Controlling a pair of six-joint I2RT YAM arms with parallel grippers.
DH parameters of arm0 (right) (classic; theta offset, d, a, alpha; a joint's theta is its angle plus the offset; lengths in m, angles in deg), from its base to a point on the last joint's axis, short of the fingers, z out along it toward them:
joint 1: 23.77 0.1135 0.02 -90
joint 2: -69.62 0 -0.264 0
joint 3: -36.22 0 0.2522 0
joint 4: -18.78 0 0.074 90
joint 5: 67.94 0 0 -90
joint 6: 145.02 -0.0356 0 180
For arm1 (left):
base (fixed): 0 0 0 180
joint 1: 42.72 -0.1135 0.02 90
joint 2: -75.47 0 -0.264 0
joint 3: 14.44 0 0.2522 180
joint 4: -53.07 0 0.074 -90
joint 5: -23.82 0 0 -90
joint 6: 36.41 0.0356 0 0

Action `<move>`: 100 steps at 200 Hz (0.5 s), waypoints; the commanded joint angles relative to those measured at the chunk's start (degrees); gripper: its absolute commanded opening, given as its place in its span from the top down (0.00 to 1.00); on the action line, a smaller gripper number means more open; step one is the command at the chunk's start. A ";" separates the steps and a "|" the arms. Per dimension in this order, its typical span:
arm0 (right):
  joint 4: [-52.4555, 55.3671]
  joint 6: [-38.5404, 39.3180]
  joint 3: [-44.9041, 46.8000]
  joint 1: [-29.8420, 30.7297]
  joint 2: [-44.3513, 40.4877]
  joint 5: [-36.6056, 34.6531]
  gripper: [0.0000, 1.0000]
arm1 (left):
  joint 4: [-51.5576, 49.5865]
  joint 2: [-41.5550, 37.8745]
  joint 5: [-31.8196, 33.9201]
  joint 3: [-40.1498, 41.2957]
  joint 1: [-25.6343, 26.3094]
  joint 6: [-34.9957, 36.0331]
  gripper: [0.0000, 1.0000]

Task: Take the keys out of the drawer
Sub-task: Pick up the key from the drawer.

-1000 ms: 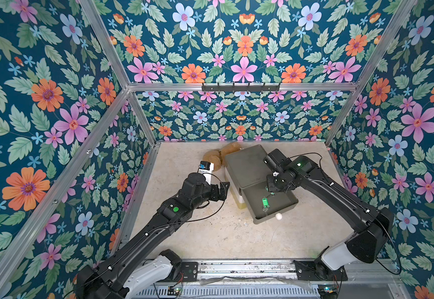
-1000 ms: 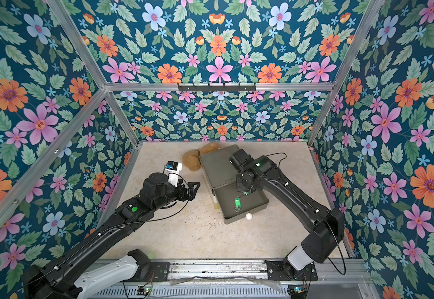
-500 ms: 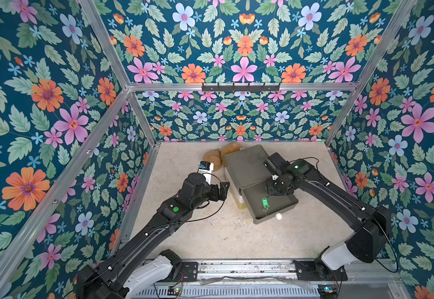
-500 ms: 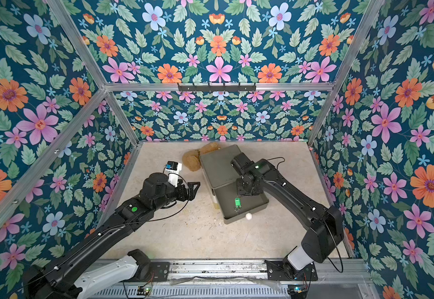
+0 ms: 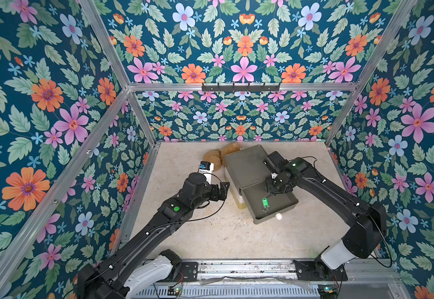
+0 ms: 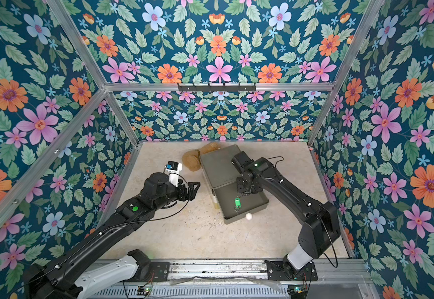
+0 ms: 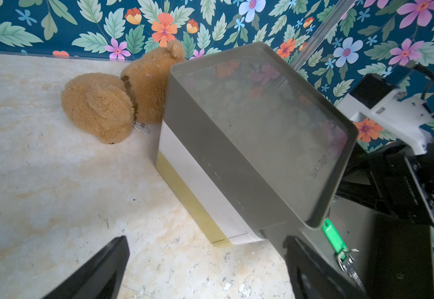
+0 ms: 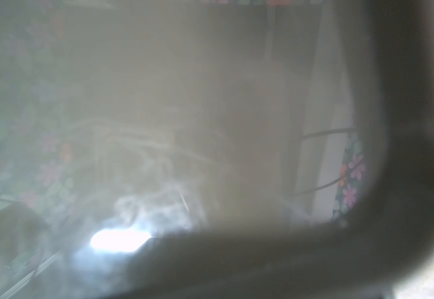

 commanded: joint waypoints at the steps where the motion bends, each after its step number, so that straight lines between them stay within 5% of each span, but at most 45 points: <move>1: 0.44 0.70 -0.26 -0.08 0.19 -1.03 0.77 | 0.00 0.42 0.18 -0.66 -0.05 0.16 0.01; 100: 1.15 0.44 -1.87 -0.18 -2.25 -2.42 0.98 | 0.95 2.76 -0.51 -1.89 -0.01 -0.37 0.01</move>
